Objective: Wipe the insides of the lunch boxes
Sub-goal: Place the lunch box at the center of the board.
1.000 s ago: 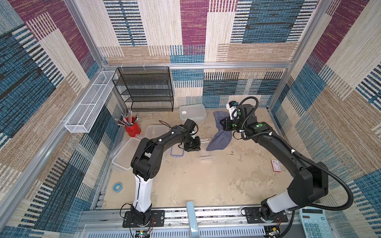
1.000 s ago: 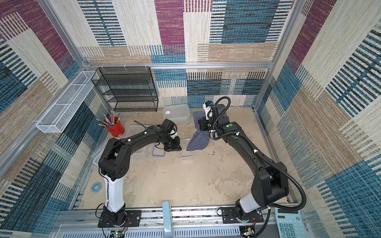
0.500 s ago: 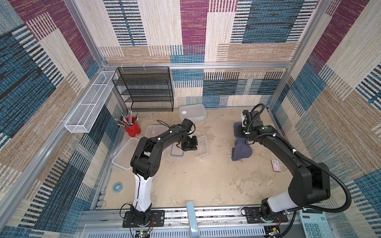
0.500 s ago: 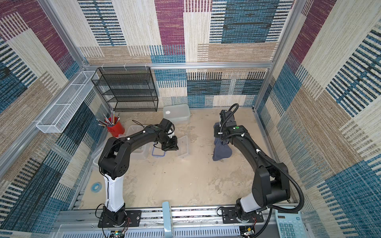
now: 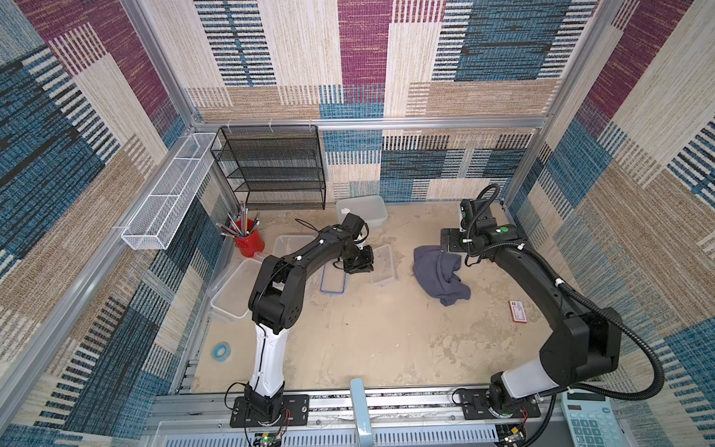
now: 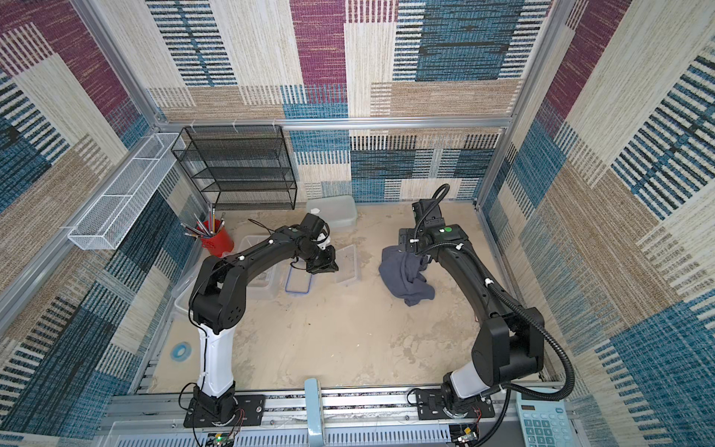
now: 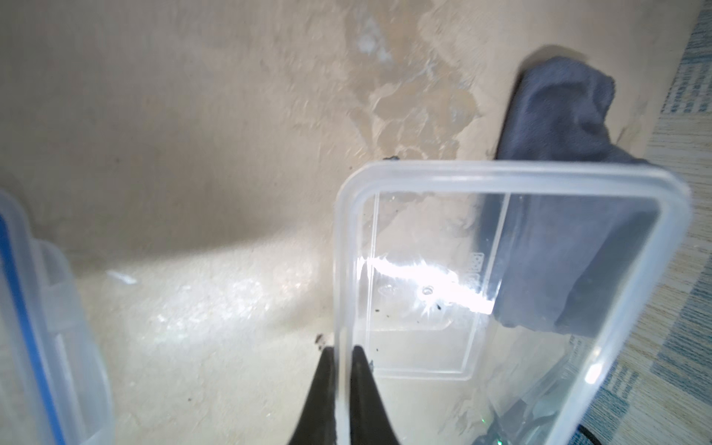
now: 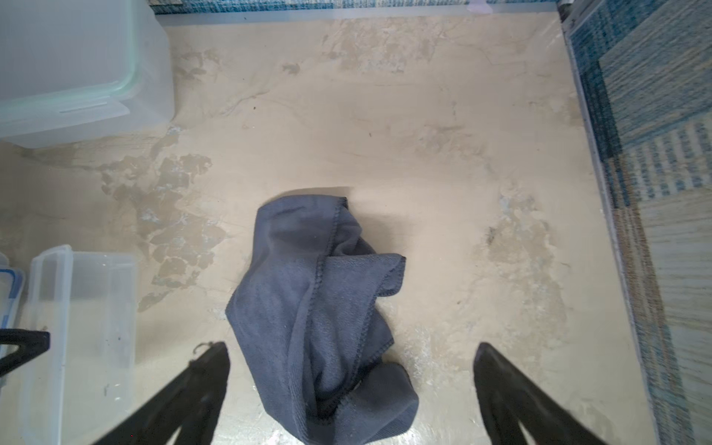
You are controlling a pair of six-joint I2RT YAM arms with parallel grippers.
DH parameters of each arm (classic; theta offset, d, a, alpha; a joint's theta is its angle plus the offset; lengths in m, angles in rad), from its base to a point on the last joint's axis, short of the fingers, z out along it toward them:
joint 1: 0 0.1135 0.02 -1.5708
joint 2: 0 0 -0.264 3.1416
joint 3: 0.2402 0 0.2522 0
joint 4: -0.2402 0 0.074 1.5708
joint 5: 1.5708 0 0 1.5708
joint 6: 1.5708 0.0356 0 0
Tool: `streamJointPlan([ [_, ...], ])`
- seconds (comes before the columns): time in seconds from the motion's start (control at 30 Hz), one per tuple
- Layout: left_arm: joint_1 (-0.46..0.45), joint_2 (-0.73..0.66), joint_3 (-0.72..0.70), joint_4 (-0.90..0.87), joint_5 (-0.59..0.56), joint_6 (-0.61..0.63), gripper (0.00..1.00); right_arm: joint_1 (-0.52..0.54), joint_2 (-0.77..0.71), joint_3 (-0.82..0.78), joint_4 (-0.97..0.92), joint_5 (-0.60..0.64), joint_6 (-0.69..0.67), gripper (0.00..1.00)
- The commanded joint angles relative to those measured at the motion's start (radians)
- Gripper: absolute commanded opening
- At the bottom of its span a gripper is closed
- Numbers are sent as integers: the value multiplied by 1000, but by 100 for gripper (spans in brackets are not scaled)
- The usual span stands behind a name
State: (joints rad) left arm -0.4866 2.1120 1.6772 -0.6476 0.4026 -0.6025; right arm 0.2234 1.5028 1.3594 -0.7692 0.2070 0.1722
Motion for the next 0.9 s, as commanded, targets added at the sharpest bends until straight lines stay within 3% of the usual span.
streamJointPlan([
  [0.0, -1, 40, 78, -24, 25, 3, 0, 1, -33, -7, -25, 39, -2, 99],
  [0.13, -4, 133, 247, -54, 46, -9, 0, 0, -72, -58, 18, -11, 9, 99],
  [0.37, -27, 378, 667, -143, 63, -27, 0, 0, -104, -134, 90, -88, 38, 99],
  [0.57, -45, 557, 952, -153, 22, -71, 0, -1, -111, -155, 138, -117, 55, 99],
  [0.87, -62, 600, 926, 65, -72, -186, 3, 1, -137, -190, 186, -147, 81, 99],
])
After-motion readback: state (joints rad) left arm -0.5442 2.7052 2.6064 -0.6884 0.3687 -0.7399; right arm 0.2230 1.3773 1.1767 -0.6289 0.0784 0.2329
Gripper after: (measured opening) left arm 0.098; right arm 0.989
